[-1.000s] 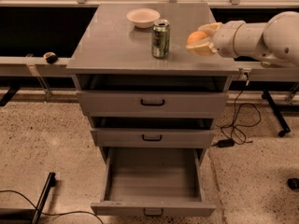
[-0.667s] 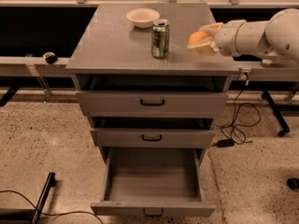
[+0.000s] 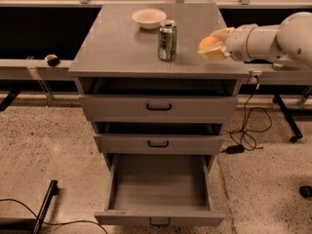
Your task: Pick orange from bottom drawer and place on counter
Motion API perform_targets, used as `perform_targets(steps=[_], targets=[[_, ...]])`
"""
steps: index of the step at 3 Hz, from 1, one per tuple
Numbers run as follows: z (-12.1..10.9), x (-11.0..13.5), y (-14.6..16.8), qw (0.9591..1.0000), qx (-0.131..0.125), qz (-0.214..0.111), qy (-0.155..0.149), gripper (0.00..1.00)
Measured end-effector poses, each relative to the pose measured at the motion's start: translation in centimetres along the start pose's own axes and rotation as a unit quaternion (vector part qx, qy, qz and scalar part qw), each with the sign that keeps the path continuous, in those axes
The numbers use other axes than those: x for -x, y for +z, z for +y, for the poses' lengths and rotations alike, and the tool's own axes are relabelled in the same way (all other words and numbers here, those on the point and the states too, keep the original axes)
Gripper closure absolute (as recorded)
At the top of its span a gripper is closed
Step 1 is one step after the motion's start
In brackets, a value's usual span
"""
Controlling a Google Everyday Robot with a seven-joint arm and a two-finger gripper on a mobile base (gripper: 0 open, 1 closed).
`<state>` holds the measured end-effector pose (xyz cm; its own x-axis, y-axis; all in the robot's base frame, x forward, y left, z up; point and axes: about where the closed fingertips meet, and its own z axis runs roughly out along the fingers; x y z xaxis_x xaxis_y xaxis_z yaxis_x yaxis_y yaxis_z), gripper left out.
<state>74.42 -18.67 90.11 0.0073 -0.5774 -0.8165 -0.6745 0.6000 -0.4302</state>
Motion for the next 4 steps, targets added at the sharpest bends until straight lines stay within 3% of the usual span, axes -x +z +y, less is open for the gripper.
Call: perform_targets(steps=[2,4], targets=[[-1.1,-1.2,1.5,0.9999,0.001,-0.001,0.016,0.99],[-1.5,-1.6,2.1,0.9997,0.009,-0.007,0.020,0.53]])
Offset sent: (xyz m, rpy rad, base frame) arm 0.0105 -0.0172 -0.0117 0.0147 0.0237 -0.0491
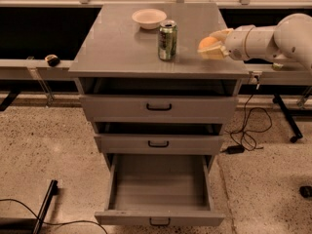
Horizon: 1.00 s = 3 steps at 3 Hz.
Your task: Pick orange from bottom drawer and place on counter
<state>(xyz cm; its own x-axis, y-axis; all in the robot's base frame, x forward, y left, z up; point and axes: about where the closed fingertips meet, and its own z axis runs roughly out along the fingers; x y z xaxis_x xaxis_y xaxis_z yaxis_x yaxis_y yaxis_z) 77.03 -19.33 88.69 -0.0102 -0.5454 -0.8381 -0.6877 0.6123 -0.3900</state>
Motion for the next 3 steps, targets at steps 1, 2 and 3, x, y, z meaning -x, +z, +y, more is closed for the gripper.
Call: perform_targets(steps=[1,2,3], targets=[[-0.1,-0.3,0.5,1.0000,0.006,-0.002,0.002,0.29],[-0.2,-1.1,0.9,0.9999,0.011,0.001,0.006,0.00],[-0.3,-1.7,0.1,0.9999,0.009,0.005,0.006,0.00]])
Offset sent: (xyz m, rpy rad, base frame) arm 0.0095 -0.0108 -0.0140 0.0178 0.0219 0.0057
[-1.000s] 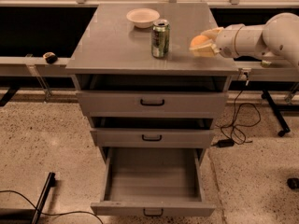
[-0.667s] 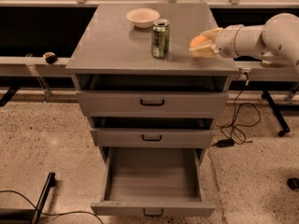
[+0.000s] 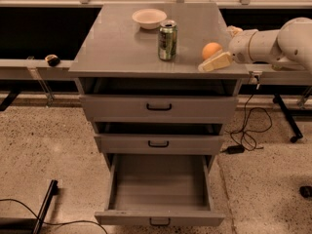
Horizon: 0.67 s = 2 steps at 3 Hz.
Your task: Pick orange from bottom drawer and place on counter
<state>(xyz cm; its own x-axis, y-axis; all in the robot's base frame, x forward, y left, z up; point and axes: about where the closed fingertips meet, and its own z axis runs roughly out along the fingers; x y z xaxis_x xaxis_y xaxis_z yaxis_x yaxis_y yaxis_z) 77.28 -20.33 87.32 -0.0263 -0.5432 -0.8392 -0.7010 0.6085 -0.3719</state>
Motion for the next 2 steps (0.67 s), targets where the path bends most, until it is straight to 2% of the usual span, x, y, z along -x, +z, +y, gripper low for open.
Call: perform_targets(steps=[1,2], targets=[[0.0,-0.1,-3.5,0.9998,-0.011,0.000,-0.015,0.00],[0.6,0.8,-6.7,0.9979,-0.036,0.007,-0.053,0.00]])
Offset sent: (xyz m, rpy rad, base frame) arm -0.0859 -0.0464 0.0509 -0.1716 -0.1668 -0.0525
